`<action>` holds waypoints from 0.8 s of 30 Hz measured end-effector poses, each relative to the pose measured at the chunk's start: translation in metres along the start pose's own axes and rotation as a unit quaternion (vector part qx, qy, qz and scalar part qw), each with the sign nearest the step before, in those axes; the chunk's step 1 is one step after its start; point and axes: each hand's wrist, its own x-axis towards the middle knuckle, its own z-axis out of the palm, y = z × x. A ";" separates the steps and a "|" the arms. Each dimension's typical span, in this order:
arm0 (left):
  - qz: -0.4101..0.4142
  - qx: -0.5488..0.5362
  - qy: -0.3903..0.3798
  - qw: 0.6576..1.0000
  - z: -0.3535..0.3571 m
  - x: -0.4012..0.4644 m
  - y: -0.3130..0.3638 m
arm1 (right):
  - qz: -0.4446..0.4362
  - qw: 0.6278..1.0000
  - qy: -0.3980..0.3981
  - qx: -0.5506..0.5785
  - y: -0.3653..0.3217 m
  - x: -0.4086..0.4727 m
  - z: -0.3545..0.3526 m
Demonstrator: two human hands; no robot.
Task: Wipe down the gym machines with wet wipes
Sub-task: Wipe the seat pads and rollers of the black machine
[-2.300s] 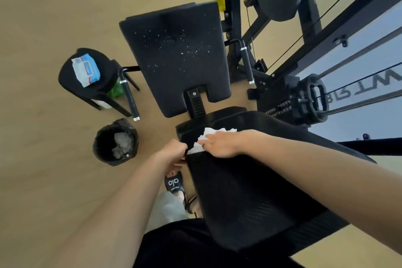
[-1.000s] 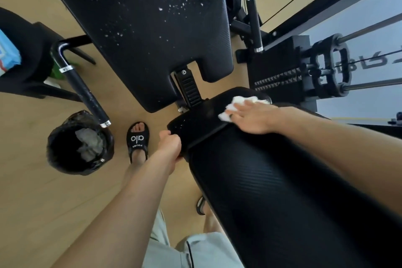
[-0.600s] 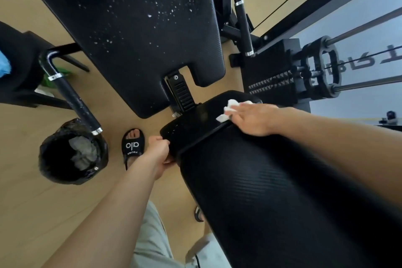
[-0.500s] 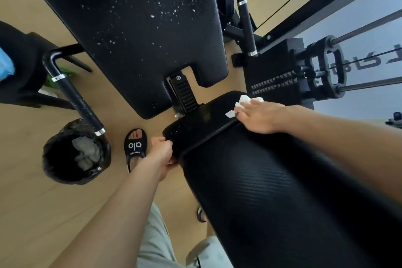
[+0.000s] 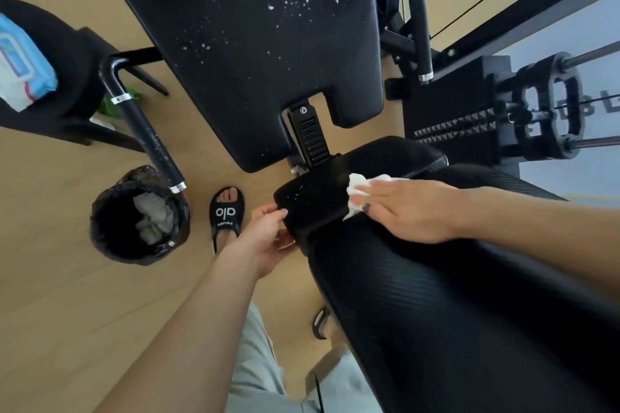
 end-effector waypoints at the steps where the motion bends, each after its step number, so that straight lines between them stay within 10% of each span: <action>1: 0.002 -0.005 0.001 1.000 0.001 -0.001 0.001 | -0.001 1.000 -0.015 -0.002 -0.007 0.007 -0.001; 12: -0.043 -0.069 0.028 0.996 0.018 0.017 -0.046 | 0.006 0.996 -0.083 0.013 -0.041 0.141 -0.004; 19: 0.005 -0.034 0.076 0.996 0.022 0.025 -0.011 | 0.268 0.963 -0.006 0.042 0.074 0.106 -0.041; 24: 0.000 -0.028 0.088 0.996 0.029 0.028 -0.007 | 0.148 0.987 -0.013 -0.061 0.040 0.080 -0.028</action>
